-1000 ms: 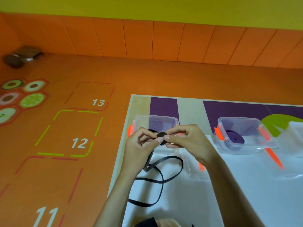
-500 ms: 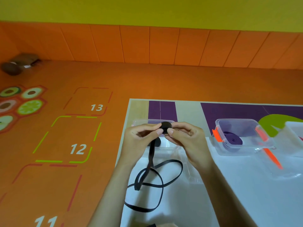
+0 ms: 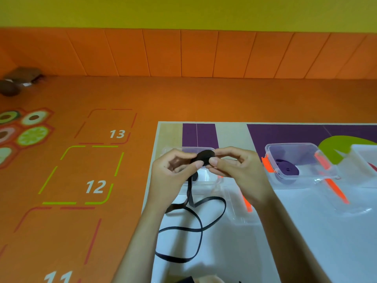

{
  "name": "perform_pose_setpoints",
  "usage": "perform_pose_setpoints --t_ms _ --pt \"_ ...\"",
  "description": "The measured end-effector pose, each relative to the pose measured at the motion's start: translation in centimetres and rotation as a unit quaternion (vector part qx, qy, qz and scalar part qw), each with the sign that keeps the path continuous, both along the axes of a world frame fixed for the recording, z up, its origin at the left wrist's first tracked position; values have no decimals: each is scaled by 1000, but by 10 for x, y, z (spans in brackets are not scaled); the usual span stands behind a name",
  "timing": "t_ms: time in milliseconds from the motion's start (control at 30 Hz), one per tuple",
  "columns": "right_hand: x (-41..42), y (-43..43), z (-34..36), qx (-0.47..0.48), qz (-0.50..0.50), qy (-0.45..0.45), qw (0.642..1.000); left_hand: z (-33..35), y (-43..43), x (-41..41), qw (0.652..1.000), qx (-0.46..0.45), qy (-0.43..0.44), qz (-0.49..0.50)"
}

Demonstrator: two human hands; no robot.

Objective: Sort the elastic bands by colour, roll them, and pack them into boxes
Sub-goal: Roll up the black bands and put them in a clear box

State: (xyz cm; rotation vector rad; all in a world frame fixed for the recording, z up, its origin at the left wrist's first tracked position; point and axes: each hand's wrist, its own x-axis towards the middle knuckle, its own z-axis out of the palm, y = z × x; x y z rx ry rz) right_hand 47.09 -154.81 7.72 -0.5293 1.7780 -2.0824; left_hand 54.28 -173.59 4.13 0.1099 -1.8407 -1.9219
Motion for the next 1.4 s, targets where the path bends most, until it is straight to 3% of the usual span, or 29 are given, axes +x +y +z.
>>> perform_pose_setpoints --t_ms 133,300,467,633,767,1000,1133,1267,1400 --pt "5 -13 -7 -65 -21 -41 997 -10 3 1 997 73 -20 8" --pt "11 -23 -18 -72 -2 -80 994 -11 5 -1 991 128 -33 9" --pt "14 -27 -18 44 25 -14 999 -6 6 0 984 172 -30 45" --pt "3 -18 -15 192 49 48 979 -13 -1 6 997 64 -29 44" --pt "1 -13 -10 111 51 -6 993 -14 0 9 998 51 -22 41" --pt "17 -34 -17 52 -27 -40 997 -18 19 7 982 162 -24 97" --pt "18 -32 -23 -2 -83 -77 994 -11 8 6 995 68 -55 42" --pt "15 -31 -23 -10 -54 -75 996 0 -2 5 998 -31 -50 28" --pt "7 -24 -12 88 15 4 996 5 -8 6 994 -100 -17 38"
